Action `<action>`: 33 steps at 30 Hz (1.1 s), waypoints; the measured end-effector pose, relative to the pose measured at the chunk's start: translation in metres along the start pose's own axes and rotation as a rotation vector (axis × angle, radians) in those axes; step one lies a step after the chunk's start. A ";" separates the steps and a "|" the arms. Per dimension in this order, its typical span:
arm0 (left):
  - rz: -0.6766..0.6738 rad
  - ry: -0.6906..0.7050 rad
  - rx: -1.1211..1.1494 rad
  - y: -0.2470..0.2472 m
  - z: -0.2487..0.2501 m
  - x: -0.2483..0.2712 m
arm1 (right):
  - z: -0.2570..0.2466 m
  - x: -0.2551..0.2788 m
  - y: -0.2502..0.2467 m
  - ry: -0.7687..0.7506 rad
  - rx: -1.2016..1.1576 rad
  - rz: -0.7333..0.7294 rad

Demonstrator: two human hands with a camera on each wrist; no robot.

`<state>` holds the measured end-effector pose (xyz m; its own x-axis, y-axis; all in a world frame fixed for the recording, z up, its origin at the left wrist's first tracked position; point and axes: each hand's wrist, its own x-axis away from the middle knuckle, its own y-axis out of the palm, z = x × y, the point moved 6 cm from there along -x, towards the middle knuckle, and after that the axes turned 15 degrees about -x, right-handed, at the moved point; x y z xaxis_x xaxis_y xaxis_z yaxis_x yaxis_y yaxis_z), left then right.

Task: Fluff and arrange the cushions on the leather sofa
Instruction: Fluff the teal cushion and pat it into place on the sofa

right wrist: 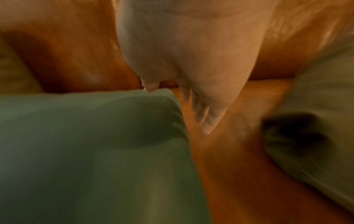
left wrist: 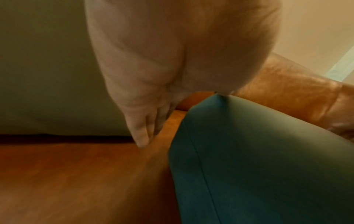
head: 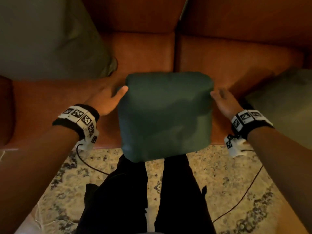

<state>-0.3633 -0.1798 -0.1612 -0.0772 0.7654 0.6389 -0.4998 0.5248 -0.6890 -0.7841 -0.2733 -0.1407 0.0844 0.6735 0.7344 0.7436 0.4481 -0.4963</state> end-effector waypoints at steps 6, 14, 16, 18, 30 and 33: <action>0.056 0.021 -0.043 -0.011 0.032 -0.043 | -0.045 -0.079 0.010 -0.024 0.085 -0.063; -0.111 -0.194 -0.226 0.010 0.026 -0.063 | -0.032 -0.118 0.029 0.110 0.236 -0.260; -0.126 -0.130 -0.199 0.010 0.032 -0.064 | -0.031 -0.121 0.030 0.088 0.305 -0.303; -0.130 -0.040 -0.223 0.010 0.037 -0.066 | -0.035 -0.121 0.027 0.049 0.388 -0.350; -0.006 -0.127 0.074 0.020 0.036 -0.051 | -0.016 -0.097 -0.028 -0.110 0.328 -0.266; 0.172 -0.177 0.336 0.024 0.046 -0.045 | 0.005 -0.087 -0.040 0.039 0.302 -0.264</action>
<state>-0.4120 -0.2191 -0.1908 -0.3161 0.7401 0.5935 -0.7183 0.2220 -0.6594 -0.8247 -0.3469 -0.1866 -0.0536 0.4918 0.8691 0.5155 0.7590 -0.3977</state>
